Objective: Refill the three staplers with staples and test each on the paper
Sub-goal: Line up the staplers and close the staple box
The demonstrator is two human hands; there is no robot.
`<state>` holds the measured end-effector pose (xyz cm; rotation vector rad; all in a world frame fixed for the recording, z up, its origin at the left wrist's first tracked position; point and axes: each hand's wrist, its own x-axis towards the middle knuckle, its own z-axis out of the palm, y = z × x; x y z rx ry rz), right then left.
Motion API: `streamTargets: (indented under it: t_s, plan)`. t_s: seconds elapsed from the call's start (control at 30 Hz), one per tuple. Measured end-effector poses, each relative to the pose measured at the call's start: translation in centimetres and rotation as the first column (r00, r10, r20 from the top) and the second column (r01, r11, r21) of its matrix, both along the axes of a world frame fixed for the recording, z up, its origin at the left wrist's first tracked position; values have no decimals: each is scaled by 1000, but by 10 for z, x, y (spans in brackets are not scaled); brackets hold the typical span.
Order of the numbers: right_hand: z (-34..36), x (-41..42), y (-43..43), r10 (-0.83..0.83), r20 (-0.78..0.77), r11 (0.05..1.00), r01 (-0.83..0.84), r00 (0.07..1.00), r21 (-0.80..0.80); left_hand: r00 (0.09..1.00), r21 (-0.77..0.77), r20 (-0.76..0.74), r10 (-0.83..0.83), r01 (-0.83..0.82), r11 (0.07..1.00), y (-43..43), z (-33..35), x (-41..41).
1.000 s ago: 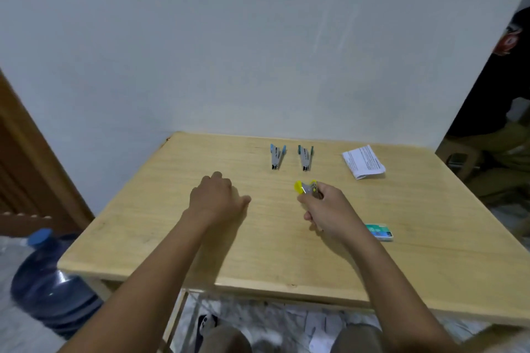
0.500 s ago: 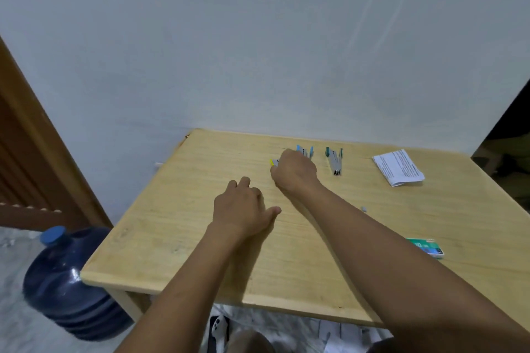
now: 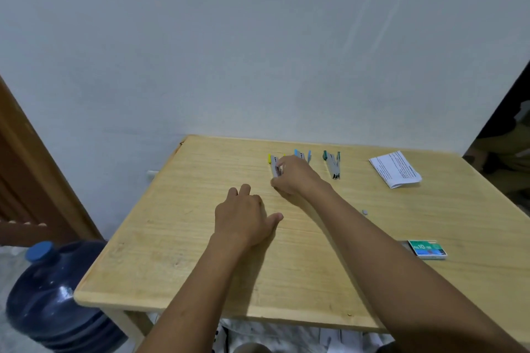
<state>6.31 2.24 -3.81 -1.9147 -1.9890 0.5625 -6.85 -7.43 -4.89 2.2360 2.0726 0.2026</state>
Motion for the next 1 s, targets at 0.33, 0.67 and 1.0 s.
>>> streamTargets:
  t_s: [0.33,0.67,1.0]
  plan:
    - [-9,-5,17,-82,-93,991,92,992,100,1000,-31,1,16,-16,999,1,3,2]
    - [20,61,-100,-163,-367,916,279,916,289,999,-68,43,30,-27,997,1,2,2]
    - [-7,211,-192,-462,-227,860,496,857,121,934,196,356,-7,-67,978,-27,-9,32]
